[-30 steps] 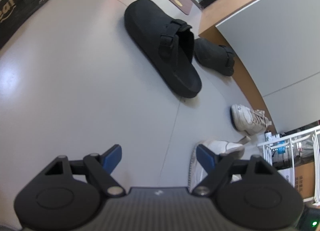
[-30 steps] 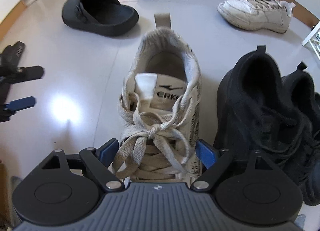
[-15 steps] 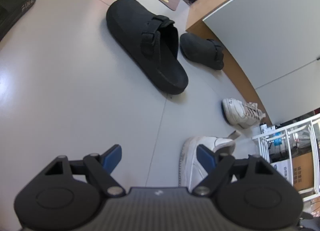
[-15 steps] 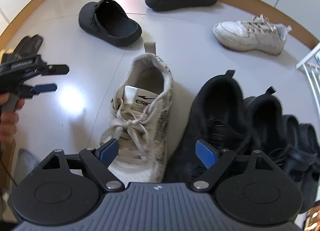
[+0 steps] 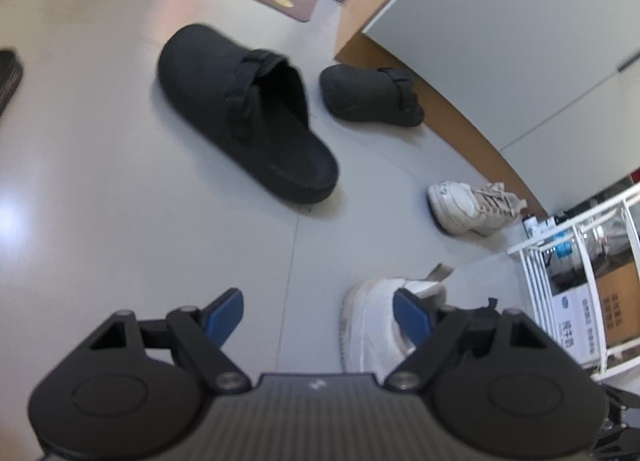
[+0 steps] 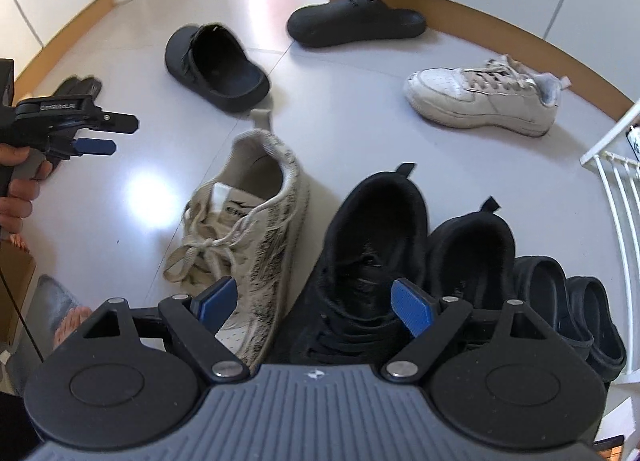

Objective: Organize scattered shoes
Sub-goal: 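Lower the patterned sneaker beside the black sneakers and open the right tool, then move the left tool to the plain white sneaker by the rack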

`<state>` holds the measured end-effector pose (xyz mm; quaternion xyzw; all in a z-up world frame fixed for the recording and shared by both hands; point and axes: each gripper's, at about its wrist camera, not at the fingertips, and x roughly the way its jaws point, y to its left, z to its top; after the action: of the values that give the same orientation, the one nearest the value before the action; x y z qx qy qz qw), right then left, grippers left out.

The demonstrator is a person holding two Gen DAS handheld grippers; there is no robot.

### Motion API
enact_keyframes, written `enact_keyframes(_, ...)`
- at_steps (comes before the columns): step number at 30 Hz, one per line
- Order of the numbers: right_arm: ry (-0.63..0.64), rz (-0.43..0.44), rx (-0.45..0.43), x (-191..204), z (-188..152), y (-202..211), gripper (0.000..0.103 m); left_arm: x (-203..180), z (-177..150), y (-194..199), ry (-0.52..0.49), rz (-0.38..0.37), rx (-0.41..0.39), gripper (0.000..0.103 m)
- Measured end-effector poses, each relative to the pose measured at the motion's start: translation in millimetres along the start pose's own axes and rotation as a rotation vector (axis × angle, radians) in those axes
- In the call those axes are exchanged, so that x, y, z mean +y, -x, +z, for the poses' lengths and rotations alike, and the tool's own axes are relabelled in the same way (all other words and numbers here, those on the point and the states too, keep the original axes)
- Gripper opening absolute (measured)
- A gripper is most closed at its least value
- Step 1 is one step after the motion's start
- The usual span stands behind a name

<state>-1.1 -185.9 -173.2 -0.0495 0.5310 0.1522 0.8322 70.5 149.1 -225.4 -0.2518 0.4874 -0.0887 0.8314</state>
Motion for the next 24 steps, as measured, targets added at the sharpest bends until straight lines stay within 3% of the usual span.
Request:
enact_keyframes(8, -0.12, 0.021, -0.159, -37.8, -37.6, -2.0, 0.088, -78.4, 33.8, -14.0, -0.202, 0.023, 0.058, 0.084)
enact_keyframes(11, -0.142, 0.046, -0.192, -51.4, -49.8, -0.3, 0.088, -100.8, 42.6, -22.5, -0.223, 0.017, 0.069, 0.084)
enact_keyframes(15, -0.187, 0.084, -0.223, -72.0, -53.3, -3.4, 0.087, -132.1, 62.2, -43.6, -0.162, -0.051, 0.079, 0.083)
enact_keyframes(24, -0.216, 0.094, -0.326, -104.2, -47.5, 28.9, 0.087, -222.9, 99.5, -67.1, -0.199, -0.048, 0.094, 0.082)
